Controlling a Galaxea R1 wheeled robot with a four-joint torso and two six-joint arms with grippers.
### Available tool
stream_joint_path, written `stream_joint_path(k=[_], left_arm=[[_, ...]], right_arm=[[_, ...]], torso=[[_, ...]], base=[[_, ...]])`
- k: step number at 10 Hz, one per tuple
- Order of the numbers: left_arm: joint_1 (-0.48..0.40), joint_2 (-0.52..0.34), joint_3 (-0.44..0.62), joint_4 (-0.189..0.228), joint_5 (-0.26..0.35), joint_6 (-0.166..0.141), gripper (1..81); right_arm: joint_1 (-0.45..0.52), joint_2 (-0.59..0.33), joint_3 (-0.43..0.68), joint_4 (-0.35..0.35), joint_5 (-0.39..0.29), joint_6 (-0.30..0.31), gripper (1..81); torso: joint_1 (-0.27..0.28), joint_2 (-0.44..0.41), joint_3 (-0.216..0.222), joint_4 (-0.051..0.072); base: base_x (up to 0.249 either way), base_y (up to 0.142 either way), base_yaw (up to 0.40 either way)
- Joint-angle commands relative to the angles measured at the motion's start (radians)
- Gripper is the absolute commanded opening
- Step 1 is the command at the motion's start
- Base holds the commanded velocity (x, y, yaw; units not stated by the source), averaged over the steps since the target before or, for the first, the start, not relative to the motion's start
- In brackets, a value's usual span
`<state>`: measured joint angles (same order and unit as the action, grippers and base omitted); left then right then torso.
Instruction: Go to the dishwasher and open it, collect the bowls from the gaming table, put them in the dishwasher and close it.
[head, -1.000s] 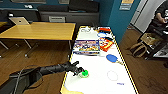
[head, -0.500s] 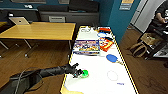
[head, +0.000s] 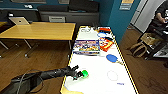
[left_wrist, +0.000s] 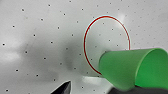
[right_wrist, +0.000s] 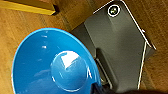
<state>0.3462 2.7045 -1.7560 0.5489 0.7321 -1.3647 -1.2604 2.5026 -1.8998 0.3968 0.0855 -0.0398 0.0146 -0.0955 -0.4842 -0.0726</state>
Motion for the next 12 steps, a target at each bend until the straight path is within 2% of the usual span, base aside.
stream_joint_path(k=[1,4,7,9,12], left_arm=[[-0.114,0.012,0.024,0.028,0.032,-0.002,1.0],[-0.111,-0.006,0.095,0.091,0.032,-0.004,1.0],[-0.167,-0.070,0.257,0.103,0.032,-0.001,1.0],[-0.180,-0.162,0.418,0.111,0.033,0.001,1.0],[-0.167,-0.352,0.663,0.161,0.035,-0.001,1.0]], right_arm=[[0.037,-0.022,-0.001,-0.010,-0.081,0.001,1.0],[0.040,0.001,-0.041,-0.009,-0.105,0.001,1.0],[0.040,0.001,-0.037,-0.012,-0.109,0.001,1.0],[0.032,-0.002,-0.034,-0.013,-0.109,-0.003,1.0],[0.014,-0.008,-0.031,-0.013,-0.109,-0.005,1.0]], torso=[[0.000,0.000,0.000,0.000],[0.000,0.000,0.000,0.000],[0.000,0.000,0.000,0.000],[0.000,0.000,0.000,0.000],[0.000,0.000,0.000,0.000]], base=[[0.000,0.000,0.000],[0.000,0.000,0.000],[0.000,0.000,0.000],[0.000,0.000,0.000],[0.000,0.000,0.000]])
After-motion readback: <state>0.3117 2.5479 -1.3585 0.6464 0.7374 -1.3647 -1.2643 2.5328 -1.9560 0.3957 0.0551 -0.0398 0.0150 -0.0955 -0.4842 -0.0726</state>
